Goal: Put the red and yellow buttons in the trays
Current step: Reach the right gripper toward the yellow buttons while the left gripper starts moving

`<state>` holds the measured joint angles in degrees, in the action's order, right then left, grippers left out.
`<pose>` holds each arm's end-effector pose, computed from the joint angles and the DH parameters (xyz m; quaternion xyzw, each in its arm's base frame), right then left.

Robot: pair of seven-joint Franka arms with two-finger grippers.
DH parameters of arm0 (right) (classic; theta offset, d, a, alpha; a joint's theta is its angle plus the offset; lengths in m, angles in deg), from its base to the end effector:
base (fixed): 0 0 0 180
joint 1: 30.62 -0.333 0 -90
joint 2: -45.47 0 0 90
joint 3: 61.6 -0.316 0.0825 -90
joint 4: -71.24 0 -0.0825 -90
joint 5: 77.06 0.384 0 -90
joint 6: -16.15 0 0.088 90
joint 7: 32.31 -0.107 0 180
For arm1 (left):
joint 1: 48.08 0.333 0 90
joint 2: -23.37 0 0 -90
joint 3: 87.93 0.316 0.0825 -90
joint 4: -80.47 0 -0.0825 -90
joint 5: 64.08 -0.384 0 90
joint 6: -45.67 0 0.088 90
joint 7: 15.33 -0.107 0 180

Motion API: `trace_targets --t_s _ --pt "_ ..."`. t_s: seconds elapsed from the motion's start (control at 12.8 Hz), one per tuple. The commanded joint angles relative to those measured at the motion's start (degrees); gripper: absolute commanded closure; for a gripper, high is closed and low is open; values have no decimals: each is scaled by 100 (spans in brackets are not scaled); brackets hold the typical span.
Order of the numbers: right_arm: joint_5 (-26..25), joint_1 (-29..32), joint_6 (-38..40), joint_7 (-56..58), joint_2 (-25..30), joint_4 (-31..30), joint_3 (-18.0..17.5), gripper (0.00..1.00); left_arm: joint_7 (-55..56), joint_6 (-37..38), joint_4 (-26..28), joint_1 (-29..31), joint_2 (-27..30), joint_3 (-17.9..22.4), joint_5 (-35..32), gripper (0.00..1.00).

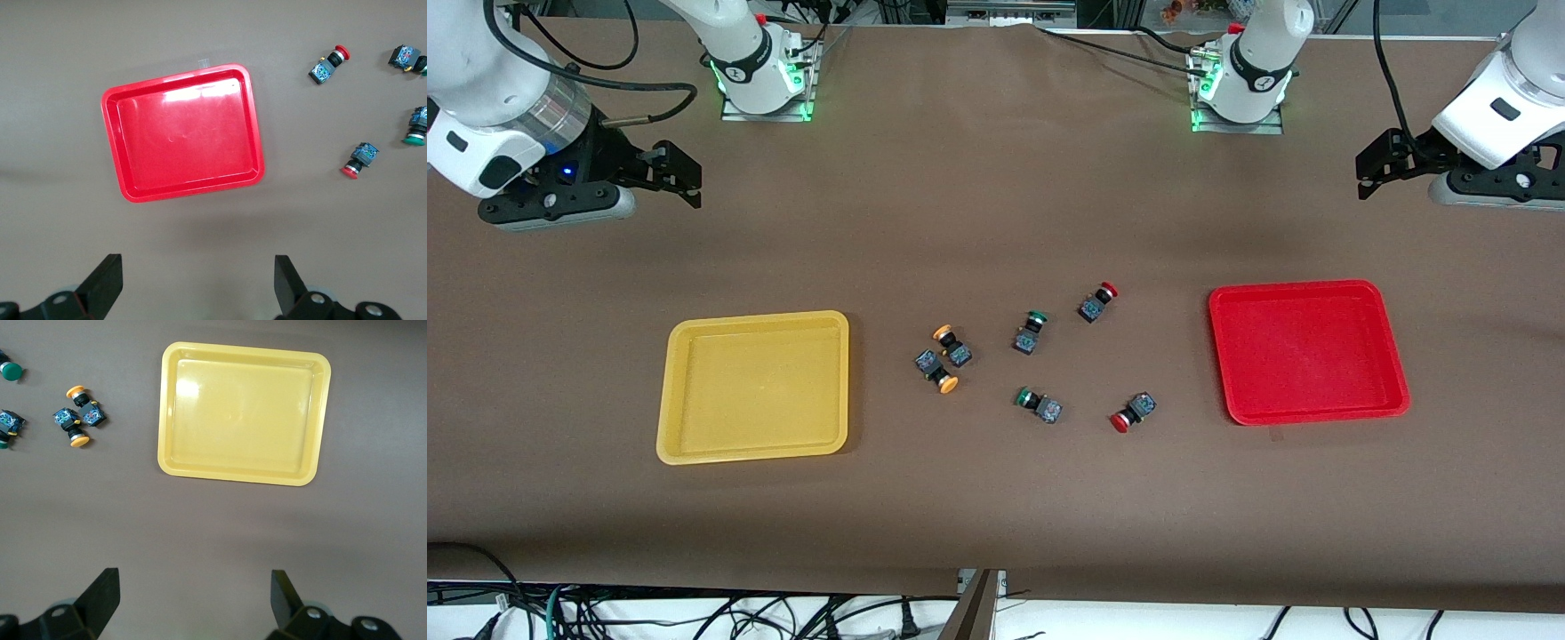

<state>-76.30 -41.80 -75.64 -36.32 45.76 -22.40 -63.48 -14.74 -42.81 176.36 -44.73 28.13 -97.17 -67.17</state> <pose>0.5395 0.1266 0.6000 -0.9968 -0.0786 0.0144 0.0044 0.5223 -0.0515 0.6184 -0.9981 0.0457 0.0217 0.0349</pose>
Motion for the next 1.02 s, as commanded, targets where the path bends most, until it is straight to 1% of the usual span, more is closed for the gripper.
trace_targets --t_s 0.0,0.31,0.47,0.63,0.7,0.94 --pt "-76 125 -14 -11 32 30 -120 0 -94 138 -159 25 -55 -16 107 0" --pt "3 125 -66 59 -47 57 -128 0 -94 138 -159 34 -55 -16 107 0" --pt "21 21 -110 59 -196 65 -155 0 -94 138 -159 34 -55 -16 107 0" --pt "21 -260 -373 76 -599 65 -155 0 -94 165 -159 34 -55 -8 116 0" --pt "21 -497 -644 68 -923 118 -155 0 -94 165 -159 34 -55 -8 116 0" --pt "30 -1043 -1767 -38 -2178 416 -155 0 -93 357 -159 34 -63 -8 116 0"
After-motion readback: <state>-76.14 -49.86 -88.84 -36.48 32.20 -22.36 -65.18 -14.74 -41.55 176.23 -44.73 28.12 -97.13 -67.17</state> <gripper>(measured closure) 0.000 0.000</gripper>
